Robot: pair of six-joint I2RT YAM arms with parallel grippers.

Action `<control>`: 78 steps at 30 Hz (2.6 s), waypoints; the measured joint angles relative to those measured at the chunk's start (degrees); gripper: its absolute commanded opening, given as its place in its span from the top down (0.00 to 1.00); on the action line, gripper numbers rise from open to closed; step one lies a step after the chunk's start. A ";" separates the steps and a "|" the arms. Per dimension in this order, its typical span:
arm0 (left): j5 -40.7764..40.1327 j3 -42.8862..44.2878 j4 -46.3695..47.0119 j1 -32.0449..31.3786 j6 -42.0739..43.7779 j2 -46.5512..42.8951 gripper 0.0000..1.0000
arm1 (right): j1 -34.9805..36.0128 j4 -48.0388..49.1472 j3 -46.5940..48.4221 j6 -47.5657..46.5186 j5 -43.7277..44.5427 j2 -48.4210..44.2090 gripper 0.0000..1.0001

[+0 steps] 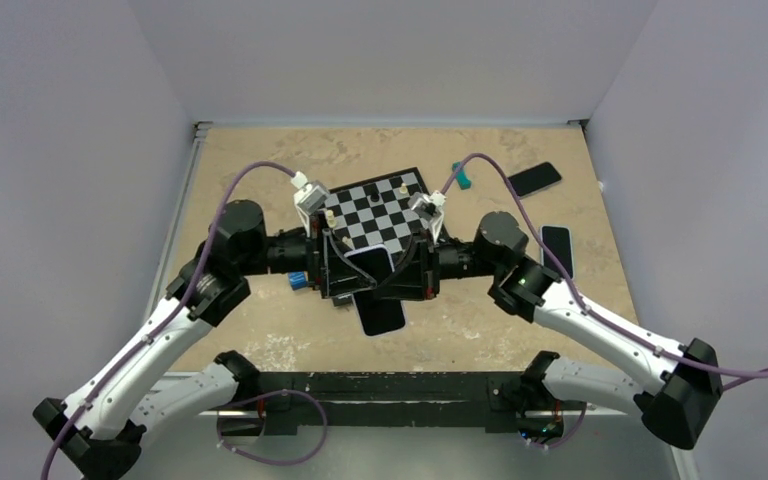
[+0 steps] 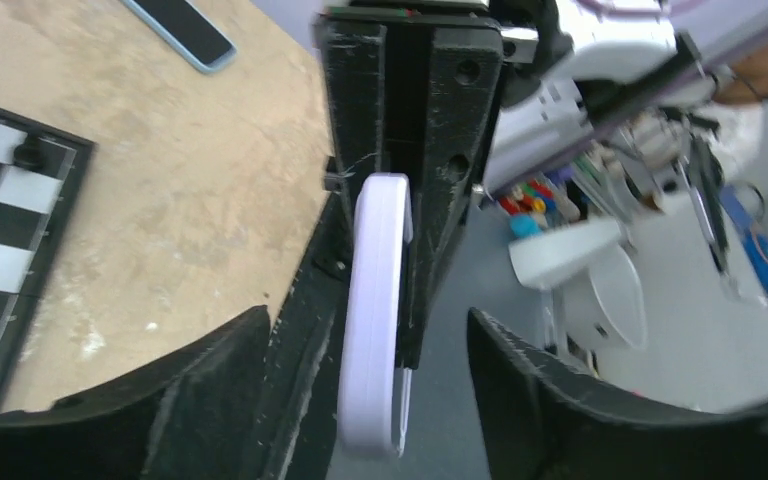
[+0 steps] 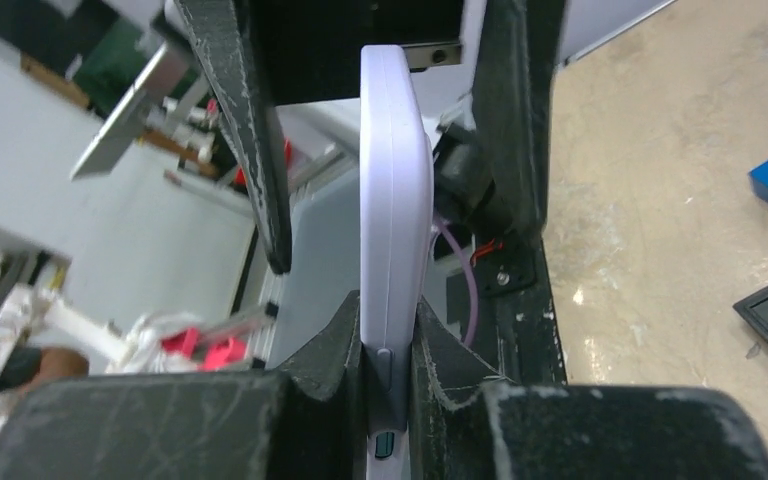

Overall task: Take the phone out of the phone case
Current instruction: Adjust the phone, then remove the phone case from the phone.

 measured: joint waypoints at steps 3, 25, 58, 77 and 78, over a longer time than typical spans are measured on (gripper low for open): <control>-7.87 -2.01 0.79 0.09 -2.14 -4.74 0.22 | -0.90 2.62 -3.39 4.76 7.61 -4.42 1.00; -4.28 -17.16 31.89 -1.05 -18.53 -1.22 1.00 | -6.34 12.55 -8.66 15.32 22.18 -10.16 0.50; -1.77 -12.74 10.91 -0.48 -5.14 -9.27 0.61 | -13.70 7.82 0.13 15.15 3.43 -3.39 1.00; 7.61 -16.68 25.00 -0.59 -4.28 -7.39 1.00 | -14.27 24.52 -0.52 24.85 -1.40 -0.22 1.00; 9.25 -16.74 26.84 -0.59 -3.52 -6.91 1.00 | -14.29 29.22 -1.53 27.47 -2.45 0.46 1.00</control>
